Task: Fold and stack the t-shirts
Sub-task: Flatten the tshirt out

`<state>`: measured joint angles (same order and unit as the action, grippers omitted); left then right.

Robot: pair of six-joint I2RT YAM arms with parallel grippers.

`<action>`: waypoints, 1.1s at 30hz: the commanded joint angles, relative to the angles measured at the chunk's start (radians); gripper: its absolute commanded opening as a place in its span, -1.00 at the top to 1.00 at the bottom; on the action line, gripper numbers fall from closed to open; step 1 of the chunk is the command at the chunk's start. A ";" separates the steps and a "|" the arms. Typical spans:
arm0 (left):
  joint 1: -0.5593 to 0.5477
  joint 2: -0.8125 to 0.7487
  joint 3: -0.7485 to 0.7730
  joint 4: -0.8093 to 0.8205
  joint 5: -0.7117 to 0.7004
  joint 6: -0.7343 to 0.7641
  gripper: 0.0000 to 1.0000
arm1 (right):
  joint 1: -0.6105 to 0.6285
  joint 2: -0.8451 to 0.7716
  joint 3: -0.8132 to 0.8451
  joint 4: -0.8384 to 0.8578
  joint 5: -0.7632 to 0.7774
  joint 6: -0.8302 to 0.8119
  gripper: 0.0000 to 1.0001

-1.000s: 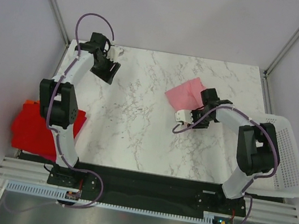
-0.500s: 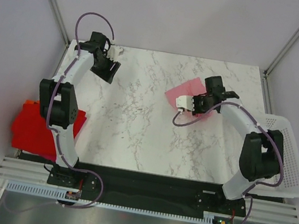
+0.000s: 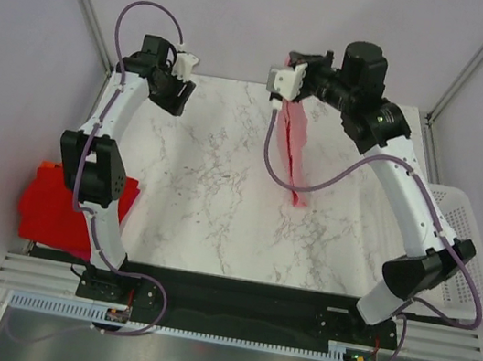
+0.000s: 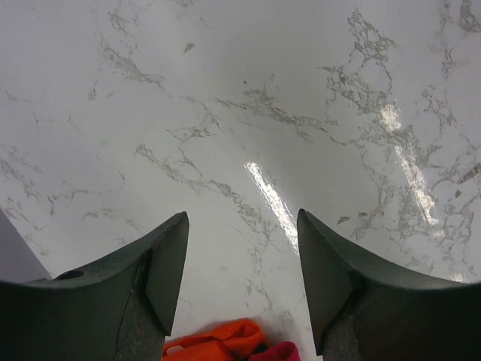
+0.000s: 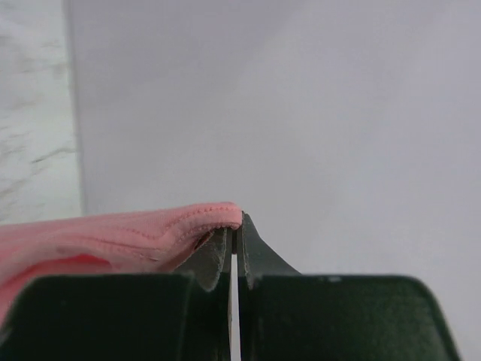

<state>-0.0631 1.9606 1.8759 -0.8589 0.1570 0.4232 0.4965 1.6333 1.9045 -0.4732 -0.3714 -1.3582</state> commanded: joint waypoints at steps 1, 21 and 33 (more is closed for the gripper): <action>-0.001 -0.051 0.065 0.040 -0.033 -0.007 -0.33 | -0.010 0.152 0.226 0.209 0.118 0.103 1.00; -0.306 -0.181 -0.276 0.015 0.072 0.023 -0.18 | -0.105 0.413 -0.084 0.297 0.526 0.080 1.00; -0.374 -0.143 -0.510 0.089 -0.036 -0.001 -0.08 | -0.105 0.301 -0.252 0.275 0.536 0.203 1.00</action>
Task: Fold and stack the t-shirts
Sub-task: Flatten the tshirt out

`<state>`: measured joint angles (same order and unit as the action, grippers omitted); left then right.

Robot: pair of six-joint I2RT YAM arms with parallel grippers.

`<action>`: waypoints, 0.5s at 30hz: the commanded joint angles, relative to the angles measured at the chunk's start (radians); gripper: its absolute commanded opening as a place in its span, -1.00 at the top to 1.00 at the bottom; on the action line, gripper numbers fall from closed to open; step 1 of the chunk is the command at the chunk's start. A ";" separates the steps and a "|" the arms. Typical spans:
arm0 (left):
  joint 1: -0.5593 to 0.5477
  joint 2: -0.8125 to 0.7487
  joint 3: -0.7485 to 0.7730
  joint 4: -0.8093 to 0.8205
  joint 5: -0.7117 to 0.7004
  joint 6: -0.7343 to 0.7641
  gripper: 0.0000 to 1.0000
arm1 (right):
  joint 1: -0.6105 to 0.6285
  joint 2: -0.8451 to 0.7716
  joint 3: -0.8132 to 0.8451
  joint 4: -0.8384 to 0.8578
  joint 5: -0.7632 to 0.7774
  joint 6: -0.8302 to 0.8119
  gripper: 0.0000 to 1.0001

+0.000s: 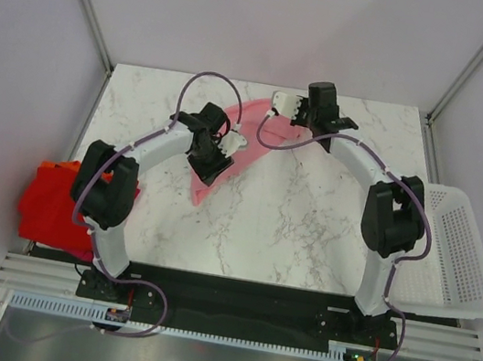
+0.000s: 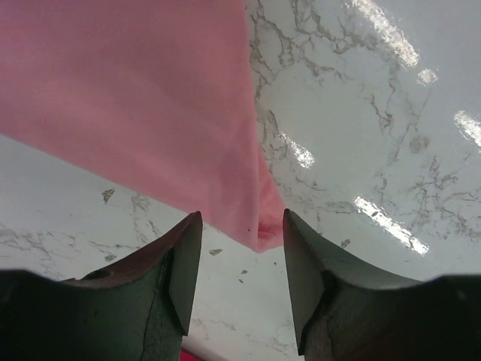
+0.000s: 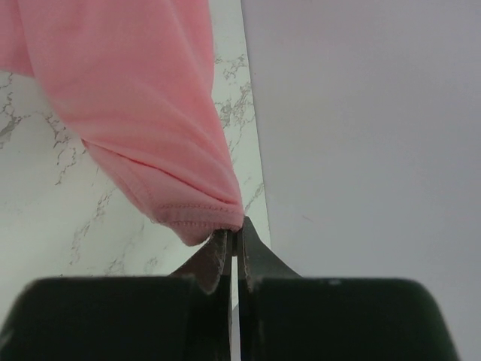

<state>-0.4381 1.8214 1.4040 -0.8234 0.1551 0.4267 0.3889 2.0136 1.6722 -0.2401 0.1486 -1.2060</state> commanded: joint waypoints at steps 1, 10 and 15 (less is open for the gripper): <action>0.001 0.004 -0.046 0.055 -0.034 -0.008 -0.08 | 0.002 -0.084 -0.029 0.044 0.014 0.052 1.00; 0.001 0.053 -0.100 0.095 -0.075 -0.014 -0.02 | 0.001 -0.093 -0.043 0.042 0.017 0.075 1.00; 0.001 0.075 -0.099 0.104 -0.100 -0.017 0.67 | 0.001 -0.111 -0.055 0.045 0.026 0.103 1.00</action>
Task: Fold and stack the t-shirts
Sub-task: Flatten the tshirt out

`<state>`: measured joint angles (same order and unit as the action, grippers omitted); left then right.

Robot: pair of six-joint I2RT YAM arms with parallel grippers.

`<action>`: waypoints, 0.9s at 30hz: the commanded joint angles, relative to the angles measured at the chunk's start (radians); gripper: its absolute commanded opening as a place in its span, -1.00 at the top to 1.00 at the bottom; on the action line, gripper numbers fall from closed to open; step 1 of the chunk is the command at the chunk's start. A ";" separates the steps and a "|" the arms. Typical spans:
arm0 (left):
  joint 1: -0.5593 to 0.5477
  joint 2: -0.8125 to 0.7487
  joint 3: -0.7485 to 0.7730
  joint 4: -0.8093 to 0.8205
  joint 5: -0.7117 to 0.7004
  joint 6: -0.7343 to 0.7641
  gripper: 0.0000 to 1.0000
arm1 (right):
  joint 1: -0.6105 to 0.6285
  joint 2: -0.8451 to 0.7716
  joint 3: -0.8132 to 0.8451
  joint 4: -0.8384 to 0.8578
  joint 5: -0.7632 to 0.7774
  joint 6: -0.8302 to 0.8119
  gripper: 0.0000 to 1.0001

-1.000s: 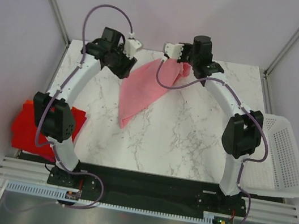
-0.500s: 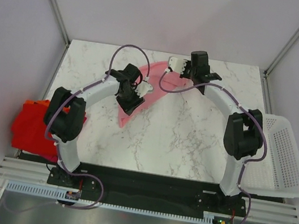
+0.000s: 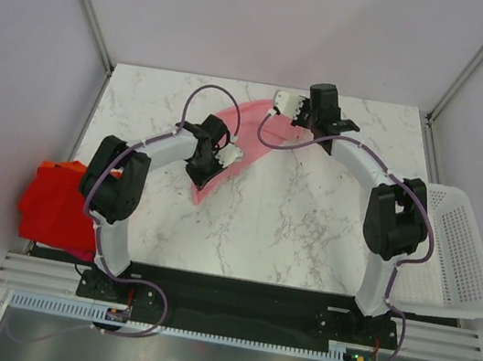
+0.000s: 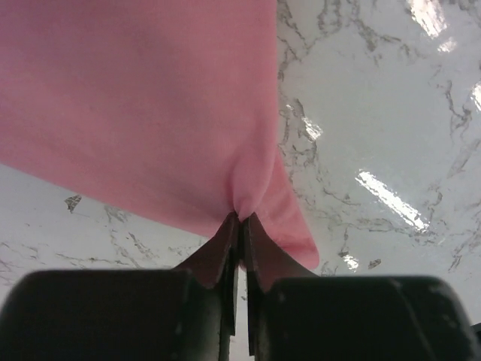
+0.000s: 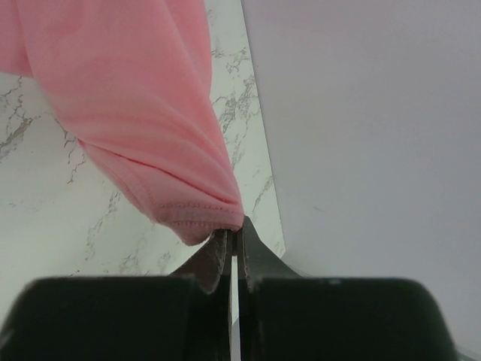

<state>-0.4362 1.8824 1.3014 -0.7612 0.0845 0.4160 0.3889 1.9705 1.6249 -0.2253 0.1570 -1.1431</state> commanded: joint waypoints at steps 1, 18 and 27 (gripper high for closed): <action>-0.001 0.012 0.009 0.043 -0.034 -0.008 0.85 | 0.002 -0.071 -0.016 0.030 0.024 0.043 1.00; 0.063 -0.517 -0.011 -0.131 -0.095 0.161 0.95 | -0.009 -0.650 -0.109 -0.411 -0.251 0.489 1.00; 0.074 -0.720 -0.017 -0.038 -0.129 0.415 0.95 | -0.012 -0.808 -0.181 -0.490 -0.206 0.553 1.00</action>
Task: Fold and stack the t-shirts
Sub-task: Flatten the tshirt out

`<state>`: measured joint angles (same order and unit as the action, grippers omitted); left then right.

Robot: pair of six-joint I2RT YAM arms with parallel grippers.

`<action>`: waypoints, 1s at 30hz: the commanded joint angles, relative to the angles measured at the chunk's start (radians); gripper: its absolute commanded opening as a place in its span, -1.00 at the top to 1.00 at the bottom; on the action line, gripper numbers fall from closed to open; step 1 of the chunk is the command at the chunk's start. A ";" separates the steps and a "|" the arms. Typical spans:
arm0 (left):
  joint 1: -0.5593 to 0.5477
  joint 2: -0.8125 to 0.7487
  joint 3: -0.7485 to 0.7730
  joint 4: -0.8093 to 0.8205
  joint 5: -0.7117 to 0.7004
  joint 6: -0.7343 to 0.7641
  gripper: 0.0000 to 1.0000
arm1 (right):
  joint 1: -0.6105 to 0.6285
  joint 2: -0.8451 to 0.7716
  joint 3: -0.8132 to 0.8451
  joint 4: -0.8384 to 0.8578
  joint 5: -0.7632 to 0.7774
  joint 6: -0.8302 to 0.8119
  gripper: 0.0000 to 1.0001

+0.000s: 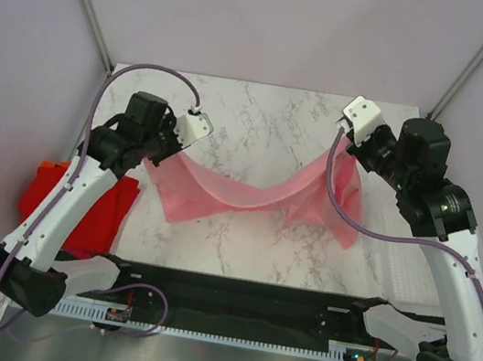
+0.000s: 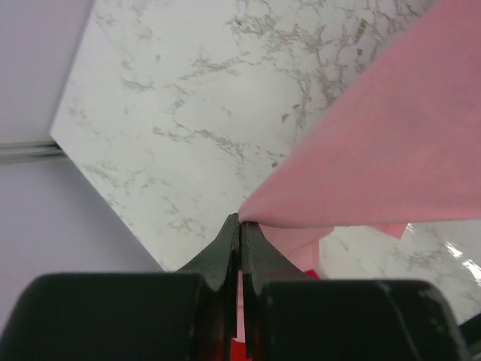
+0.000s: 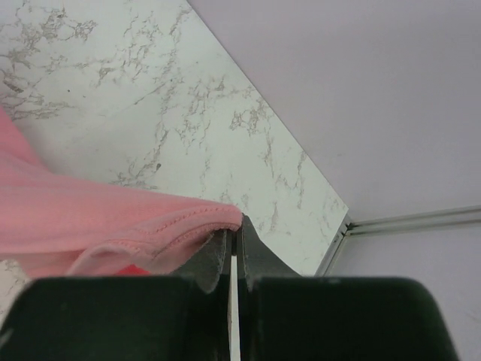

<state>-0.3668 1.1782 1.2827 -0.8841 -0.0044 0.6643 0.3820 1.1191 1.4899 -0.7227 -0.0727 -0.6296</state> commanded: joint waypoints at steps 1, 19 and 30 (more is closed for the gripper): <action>0.006 0.006 0.000 0.133 -0.048 0.184 0.95 | -0.008 0.098 -0.045 0.055 0.040 0.036 1.00; 0.189 1.122 0.902 0.358 -0.226 -0.011 -0.23 | -0.193 1.043 0.550 0.204 0.102 0.185 0.03; 0.338 0.894 0.556 0.065 0.156 -0.258 -0.04 | -0.189 0.714 0.172 0.207 -0.082 0.215 -0.08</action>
<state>-0.0429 2.0335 1.8263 -0.6304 -0.0319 0.5186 0.1864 1.8610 1.7203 -0.5152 -0.0700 -0.4515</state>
